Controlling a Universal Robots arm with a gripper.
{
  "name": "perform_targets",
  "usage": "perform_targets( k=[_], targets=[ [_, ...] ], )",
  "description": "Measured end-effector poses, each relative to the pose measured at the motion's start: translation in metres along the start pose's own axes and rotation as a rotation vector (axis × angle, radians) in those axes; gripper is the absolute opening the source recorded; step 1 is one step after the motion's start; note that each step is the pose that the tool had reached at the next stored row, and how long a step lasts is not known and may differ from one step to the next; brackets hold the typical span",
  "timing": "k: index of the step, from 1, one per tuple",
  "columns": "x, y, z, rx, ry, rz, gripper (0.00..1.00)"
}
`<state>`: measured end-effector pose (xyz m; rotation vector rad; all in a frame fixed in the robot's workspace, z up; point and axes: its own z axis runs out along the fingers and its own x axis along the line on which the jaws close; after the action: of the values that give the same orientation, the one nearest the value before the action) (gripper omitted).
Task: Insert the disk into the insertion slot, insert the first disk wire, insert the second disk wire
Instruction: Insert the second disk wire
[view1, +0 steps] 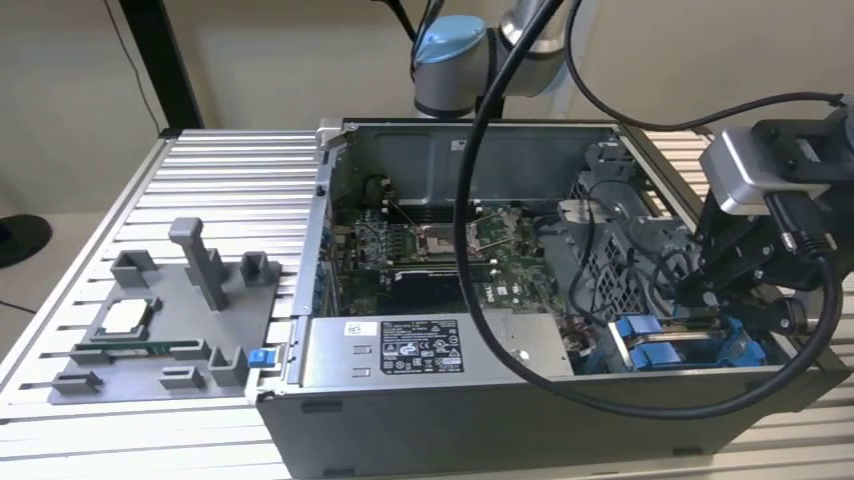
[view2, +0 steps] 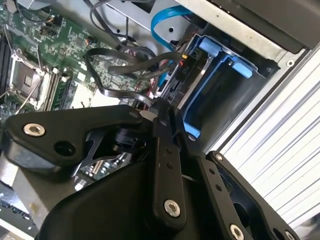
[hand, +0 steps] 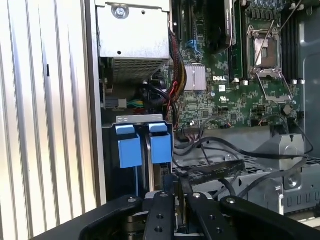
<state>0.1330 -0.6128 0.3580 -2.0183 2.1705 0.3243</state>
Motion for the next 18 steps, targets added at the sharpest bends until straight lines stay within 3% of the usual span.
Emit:
perform_targets(
  k=[2,18],
  targets=[
    [0.0006,-0.0001,0.0022,0.0003,0.0039,0.0,0.0],
    [0.0008,-0.0002,0.0032,0.0004,0.0049,0.0,0.0]
  ],
)
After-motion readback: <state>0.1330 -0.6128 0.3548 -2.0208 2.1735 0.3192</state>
